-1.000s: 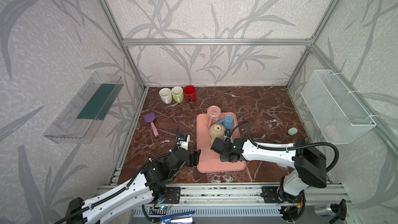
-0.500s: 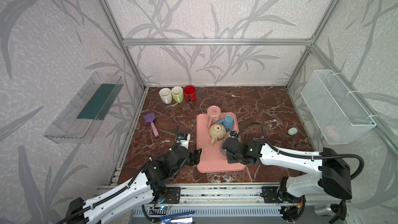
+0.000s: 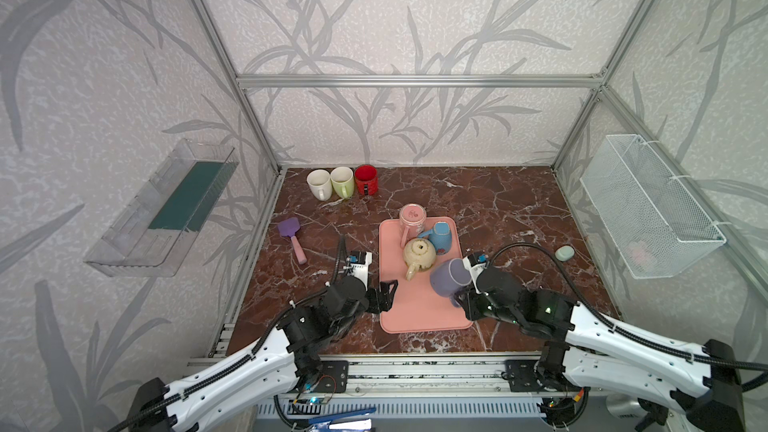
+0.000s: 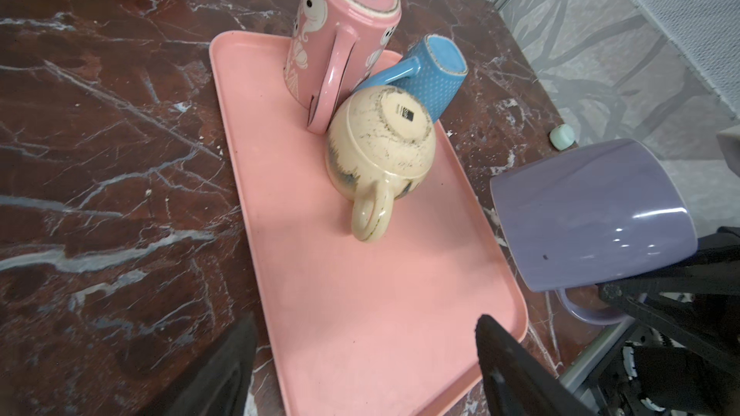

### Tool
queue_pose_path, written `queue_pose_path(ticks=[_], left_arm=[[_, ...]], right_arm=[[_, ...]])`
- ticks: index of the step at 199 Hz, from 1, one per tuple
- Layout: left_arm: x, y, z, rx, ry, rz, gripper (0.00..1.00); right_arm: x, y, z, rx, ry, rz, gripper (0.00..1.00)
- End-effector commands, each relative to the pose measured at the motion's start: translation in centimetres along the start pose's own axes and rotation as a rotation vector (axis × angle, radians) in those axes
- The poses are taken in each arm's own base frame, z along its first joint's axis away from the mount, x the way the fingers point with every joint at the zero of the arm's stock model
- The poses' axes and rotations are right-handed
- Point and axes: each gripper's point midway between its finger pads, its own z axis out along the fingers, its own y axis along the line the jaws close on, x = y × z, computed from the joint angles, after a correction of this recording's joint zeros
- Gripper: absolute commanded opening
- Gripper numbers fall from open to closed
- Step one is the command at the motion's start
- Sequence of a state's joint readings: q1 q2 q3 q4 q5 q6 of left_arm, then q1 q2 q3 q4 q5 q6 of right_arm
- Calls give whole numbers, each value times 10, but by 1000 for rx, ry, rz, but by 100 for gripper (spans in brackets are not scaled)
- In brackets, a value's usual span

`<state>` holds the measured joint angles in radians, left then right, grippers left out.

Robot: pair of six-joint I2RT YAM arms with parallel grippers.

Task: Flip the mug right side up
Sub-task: 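Lift the lavender mug with the right gripper and tilt it sideways, then raise the lavender mug above the tray while the left gripper reaches toward it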

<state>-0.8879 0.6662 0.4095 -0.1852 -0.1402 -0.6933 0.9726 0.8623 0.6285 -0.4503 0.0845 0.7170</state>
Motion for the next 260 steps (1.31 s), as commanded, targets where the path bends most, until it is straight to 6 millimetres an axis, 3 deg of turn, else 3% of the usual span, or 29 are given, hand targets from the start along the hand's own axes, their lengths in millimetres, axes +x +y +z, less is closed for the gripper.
queue_pose_path(ticks=[1, 43, 86, 118, 144, 211, 260], left_arm=[[-28, -34, -5, 145, -79, -39, 84], [-41, -63, -7, 300, -123, -54, 84], [-42, -87, 5, 423, -111, -64, 84], [-53, -99, 16, 525, -113, -103, 77], [-69, -105, 23, 617, -119, -159, 68], [-85, -123, 42, 753, -118, -188, 64], [-103, -139, 47, 889, -139, -227, 60]], right_arm=[[-31, 24, -17, -170, -117, -23, 0], [-51, 40, -30, -385, -165, 12, 0], [-80, 50, -38, -498, -190, 46, 0], [-109, 54, -46, -608, -237, 104, 0], [-126, 55, -52, -653, -288, 100, 0], [-158, 53, -60, -676, -382, 61, 0], [-176, 62, -63, -736, -408, 30, 0]])
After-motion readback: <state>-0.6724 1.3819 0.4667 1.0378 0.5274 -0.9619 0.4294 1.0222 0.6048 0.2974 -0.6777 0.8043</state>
